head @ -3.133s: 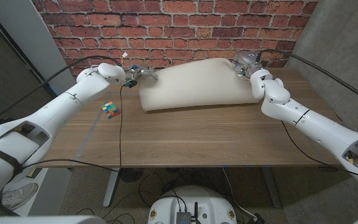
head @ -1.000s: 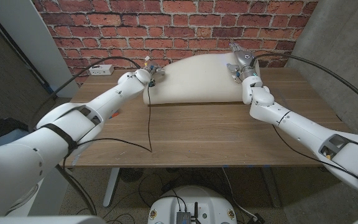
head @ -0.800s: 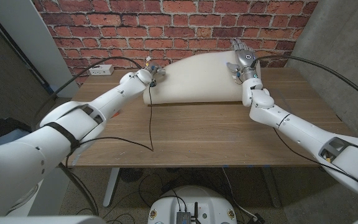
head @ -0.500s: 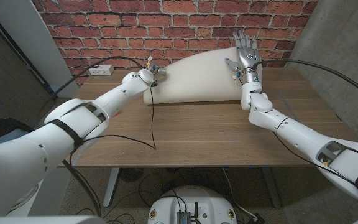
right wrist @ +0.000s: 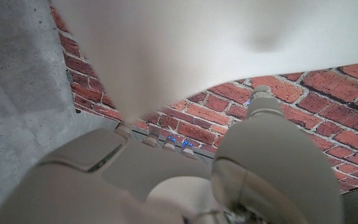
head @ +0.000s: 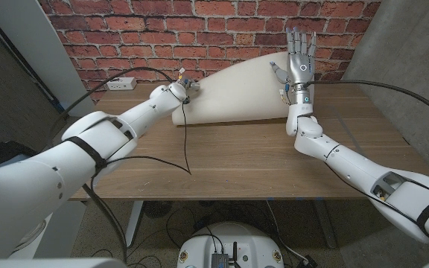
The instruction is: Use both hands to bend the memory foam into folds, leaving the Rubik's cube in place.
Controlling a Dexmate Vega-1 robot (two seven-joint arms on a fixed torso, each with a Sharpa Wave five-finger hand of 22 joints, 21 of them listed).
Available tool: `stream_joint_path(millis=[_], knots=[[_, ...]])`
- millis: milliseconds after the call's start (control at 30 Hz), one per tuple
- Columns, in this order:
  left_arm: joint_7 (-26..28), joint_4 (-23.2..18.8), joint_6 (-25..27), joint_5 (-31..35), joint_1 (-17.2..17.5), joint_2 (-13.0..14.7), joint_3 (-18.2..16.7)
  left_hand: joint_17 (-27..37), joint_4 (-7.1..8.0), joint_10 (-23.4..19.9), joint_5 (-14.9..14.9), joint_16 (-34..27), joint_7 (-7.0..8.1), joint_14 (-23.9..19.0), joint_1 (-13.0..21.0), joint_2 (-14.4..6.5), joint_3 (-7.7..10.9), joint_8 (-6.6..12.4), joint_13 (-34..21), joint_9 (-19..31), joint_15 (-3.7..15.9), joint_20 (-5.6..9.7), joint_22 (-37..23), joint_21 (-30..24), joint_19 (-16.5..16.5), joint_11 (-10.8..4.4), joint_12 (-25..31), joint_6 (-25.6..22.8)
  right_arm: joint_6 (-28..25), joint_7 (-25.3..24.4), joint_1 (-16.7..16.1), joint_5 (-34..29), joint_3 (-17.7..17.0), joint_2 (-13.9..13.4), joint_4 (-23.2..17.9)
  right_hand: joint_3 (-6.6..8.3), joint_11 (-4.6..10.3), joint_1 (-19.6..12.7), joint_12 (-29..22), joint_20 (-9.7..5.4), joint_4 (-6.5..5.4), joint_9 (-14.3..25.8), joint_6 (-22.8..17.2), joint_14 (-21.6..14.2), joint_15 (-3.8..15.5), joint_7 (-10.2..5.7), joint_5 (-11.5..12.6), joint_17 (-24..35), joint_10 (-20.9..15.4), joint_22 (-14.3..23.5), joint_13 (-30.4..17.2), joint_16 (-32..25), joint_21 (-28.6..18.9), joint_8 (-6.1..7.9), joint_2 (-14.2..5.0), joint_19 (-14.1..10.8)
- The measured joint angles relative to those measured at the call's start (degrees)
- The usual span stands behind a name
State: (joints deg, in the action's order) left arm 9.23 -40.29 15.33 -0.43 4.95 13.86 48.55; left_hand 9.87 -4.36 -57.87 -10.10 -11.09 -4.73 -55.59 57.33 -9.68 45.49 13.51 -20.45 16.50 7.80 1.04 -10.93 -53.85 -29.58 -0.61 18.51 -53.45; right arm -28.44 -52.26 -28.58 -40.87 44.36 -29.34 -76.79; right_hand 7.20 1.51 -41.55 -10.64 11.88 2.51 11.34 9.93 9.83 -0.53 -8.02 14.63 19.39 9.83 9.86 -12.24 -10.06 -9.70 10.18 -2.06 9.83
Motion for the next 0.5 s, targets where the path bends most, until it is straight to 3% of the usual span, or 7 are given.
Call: stream_joint_path(millis=[267, 333, 367, 400, 467, 500], knots=[[0.06, 2.57, -0.04, -0.02, -1.07, -1.23, 0.67, 0.00, -0.23, -0.01, 0.00, 0.00, -0.07, -0.01, 0.00, 0.01, -0.23, -0.11, 0.00, 0.00, 0.00, 0.00, 0.02, -0.45, 0.00, 0.00, 0.02, -0.07, 0.37, -6.17, -0.15, 1.09, -0.93, 0.87, 0.58, -0.18, -0.20, 0.23, -0.46, -0.01, -0.17, 0.00, -0.10, 0.00, 0.01, -0.09, 0.21, -0.56, 0.21, 0.03, 0.27, -0.37, -0.70, 0.08, -0.23, 0.00], [0.36, 3.27, 0.33, -0.03, -1.37, -1.63, 0.86, 0.00, -0.23, -0.01, 0.00, 0.00, -0.07, -0.01, 0.00, 0.01, -0.23, -0.11, 0.00, 0.00, -0.01, 0.00, 0.26, -0.45, 0.00, 0.00, 0.20, -0.07, 0.64, -6.95, -0.47, 1.18, -1.66, 1.10, 0.14, -0.13, -0.32, 0.18, -2.17, -1.52, 0.86, -0.06, -0.09, 0.01, 0.30, -0.09, 0.62, -2.06, 0.11, 0.13, 0.43, -1.35, -2.63, 1.16, -0.24, -0.34], [0.36, 3.35, 0.33, -0.03, -1.40, -1.67, 0.87, 0.00, -0.23, -0.01, 0.00, 0.00, -0.07, -0.01, -0.01, 0.01, -0.23, -0.11, 0.00, 0.00, -0.01, 0.00, 0.28, -0.45, 0.00, 0.00, 0.20, -0.07, 0.88, -7.21, -0.47, 1.18, -1.66, 1.10, 0.14, 0.07, -0.26, -0.34, -3.42, -2.59, 1.74, -0.11, -1.42, -0.33, 1.21, -0.28, 0.96, -3.21, 0.10, 0.10, 0.51, -1.86, -3.92, 1.81, -0.74, -3.82], [0.36, 3.91, 0.33, -0.03, -1.61, -1.92, 0.98, 0.00, -0.23, -0.01, 0.00, 0.00, -0.07, -0.01, -0.01, 0.02, -0.23, -0.11, 0.00, 0.00, -0.01, 0.00, 0.28, -0.45, 0.00, -0.01, 0.20, -0.07, 1.00, -7.36, -0.47, 1.18, -1.66, 1.10, 0.14, 0.32, 0.83, -0.97, -4.94, -4.46, 2.47, -0.15, -4.75, -2.60, 2.13, 0.04, 1.30, -4.27, -1.17, 0.06, 0.54, -2.56, -5.22, 2.48, -1.04, -8.98], [0.36, 4.50, 0.33, -0.03, -1.87, -2.18, 1.12, 0.00, -0.23, -0.02, 0.00, 0.00, -0.07, -0.02, -0.01, 0.02, -0.23, -0.13, 0.00, 0.00, -0.01, 0.00, 0.28, -0.45, 0.00, -0.01, 0.20, -0.07, 1.62, -7.86, -0.47, 1.10, -1.66, 1.10, 0.14, 1.07, 2.65, -2.08, -7.75, -7.85, 3.75, -0.16, -13.34, -9.91, 2.41, 0.48, 1.51, -5.71, -7.99, 0.01, 0.78, -4.27, -7.12, 4.07, -1.73, -18.67], [0.91, 4.85, 0.39, -0.05, -2.08, -2.37, 1.27, 0.00, -0.26, -0.02, 0.00, 0.00, -0.07, -0.02, -0.01, 0.02, -0.21, -0.13, 0.00, 0.00, -0.01, 0.00, 0.28, -0.45, 0.00, -0.01, 0.20, -0.07, 2.22, -8.14, -1.02, 0.98, -1.59, 0.21, -1.25, 1.40, 3.33, -2.30, -8.76, -9.14, 4.07, -0.22, -17.05, -13.55, 2.48, 0.46, 1.51, -6.12, -11.53, 0.00, 0.80, -5.24, -7.75, 4.77, -1.95, -22.37]])
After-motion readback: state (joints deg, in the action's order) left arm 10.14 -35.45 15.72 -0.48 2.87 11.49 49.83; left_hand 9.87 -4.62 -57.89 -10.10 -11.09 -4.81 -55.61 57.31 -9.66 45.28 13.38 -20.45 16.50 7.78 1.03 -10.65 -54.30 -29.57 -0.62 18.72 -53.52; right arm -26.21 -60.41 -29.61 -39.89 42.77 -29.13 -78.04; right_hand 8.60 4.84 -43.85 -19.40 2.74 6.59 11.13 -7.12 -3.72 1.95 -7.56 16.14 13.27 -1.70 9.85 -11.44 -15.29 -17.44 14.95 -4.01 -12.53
